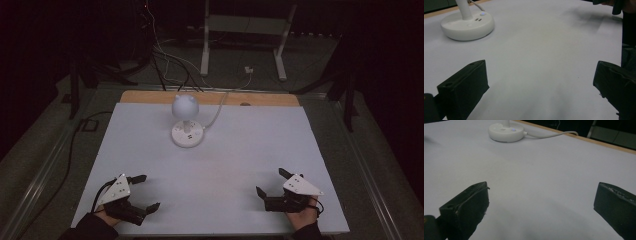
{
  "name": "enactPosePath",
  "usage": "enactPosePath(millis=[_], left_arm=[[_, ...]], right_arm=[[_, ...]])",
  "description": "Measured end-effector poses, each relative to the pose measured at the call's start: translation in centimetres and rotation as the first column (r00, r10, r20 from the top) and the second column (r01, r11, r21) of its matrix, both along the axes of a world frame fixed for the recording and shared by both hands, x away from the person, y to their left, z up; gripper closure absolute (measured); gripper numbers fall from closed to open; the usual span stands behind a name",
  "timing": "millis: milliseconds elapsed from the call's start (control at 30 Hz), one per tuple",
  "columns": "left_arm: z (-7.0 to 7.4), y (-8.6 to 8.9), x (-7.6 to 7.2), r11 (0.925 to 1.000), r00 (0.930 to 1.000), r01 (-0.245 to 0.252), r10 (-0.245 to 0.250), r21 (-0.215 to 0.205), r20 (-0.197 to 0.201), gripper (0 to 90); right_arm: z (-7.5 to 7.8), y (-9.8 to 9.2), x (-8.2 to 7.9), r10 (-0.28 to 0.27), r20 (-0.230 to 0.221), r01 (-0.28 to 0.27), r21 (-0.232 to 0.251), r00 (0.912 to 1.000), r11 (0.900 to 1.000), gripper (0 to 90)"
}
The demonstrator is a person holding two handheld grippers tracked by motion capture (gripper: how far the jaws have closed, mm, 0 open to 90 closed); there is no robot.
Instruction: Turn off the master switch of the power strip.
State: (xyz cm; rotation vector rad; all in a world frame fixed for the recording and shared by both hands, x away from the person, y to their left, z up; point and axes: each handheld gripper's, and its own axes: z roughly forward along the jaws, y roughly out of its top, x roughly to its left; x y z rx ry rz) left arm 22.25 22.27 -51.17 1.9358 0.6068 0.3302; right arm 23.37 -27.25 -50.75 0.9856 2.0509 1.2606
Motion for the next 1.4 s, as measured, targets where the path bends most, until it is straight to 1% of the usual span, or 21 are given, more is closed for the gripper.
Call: enactPosePath(millis=[67,133,167,200,333,400,500,567,733,800,1000,1133,1267,1333,1400], left_arm=[[0.04,-0.03,-0.01,1.0000,1.0000,0.002,-0.002,0.007,0.007,0.3],[0.06,-0.05,-0.01,1.0000,1.0000,0.000,0.000,0.003,0.008,0.3],[0.07,-0.05,0.01,1.0000,1.0000,-0.001,0.001,-0.001,0.007,0.3],[0.03,-0.04,0.04,1.0000,1.0000,-0.003,0.003,0.004,0.005,0.3],[0.06,-0.03,0.09,1.0000,1.0000,-0.004,0.004,0.001,0.003,0.3],[0.08,-0.12,0.03,1.0000,1.0000,-0.002,0.002,0.008,0.004,0.3],[0.16,-0.22,-0.03,1.0000,1.0000,0.004,-0.004,0.008,0.008,0.3],[0.17,-0.23,-0.03,1.0000,1.0000,0.004,-0.004,0.008,0.008,0.3],[0.19,-0.29,0.03,1.0000,1.0000,0.001,-0.001,0.008,0.007,0.3],[0.21,-0.32,0.04,1.0000,1.0000,0.002,-0.002,0.010,0.006,0.3],[0.31,-0.52,0.06,0.9998,1.0000,0.004,-0.004,0.021,0.007,0.3],[0.40,-0.55,0.07,0.9998,1.0000,0.006,-0.006,0.018,0.007,0.3],[0.55,-0.71,0.11,0.9995,0.9999,0.010,-0.011,0.029,0.009,0.3],[0.75,-0.72,0.18,0.9997,0.9998,0.012,-0.012,0.020,0.012,0.3],[0.89,-0.79,0.19,0.9998,0.9999,0.014,-0.014,0.014,0.007,0.3]], right_arm=[[0.01,-0.05,0.08,-0.002,-0.011,0.001,-0.018,0.9999,1.000,0.0],[0.05,-0.09,0.08,0.001,-0.015,-0.001,-0.020,0.9999,1.000,0.0],[0.10,-0.10,0.04,-0.002,-0.011,0.001,-0.016,0.9999,1.000,0.0],[0.14,-0.12,-0.01,-0.002,-0.007,0.002,-0.012,1.0000,1.000,0.0],[0.25,-0.04,-0.12,-0.005,0.004,0.005,-0.013,1.0000,1.000,0.0],[0.18,0.01,-0.15,-0.008,0.002,0.008,-0.019,1.0000,1.000,0.0],[0.10,0.10,-0.17,-0.008,0.000,0.008,-0.023,1.0000,1.000,0.0],[0.15,0.14,-0.25,-0.006,0.000,0.006,-0.016,1.0000,1.000,0.0],[0.30,0.19,-0.43,-0.005,0.012,0.005,-0.016,0.9999,1.000,0.0],[0.29,0.16,-0.46,-0.005,0.010,0.005,-0.009,0.9999,1.000,0.0],[0.27,0.18,-0.49,-0.012,0.007,0.012,-0.007,0.9999,1.000,0.0],[0.30,0.20,-0.51,-0.008,0.009,0.008,-0.009,0.9999,1.000,0.0],[0.31,0.11,-0.49,-0.011,-0.002,0.011,0.004,0.9999,1.000,0.0],[0.32,0.10,-0.50,-0.014,-0.001,0.014,0.002,0.9999,1.000,0.0],[0.33,0.09,-0.54,-0.012,0.000,0.012,0.003,0.9999,1.000,0.0]])
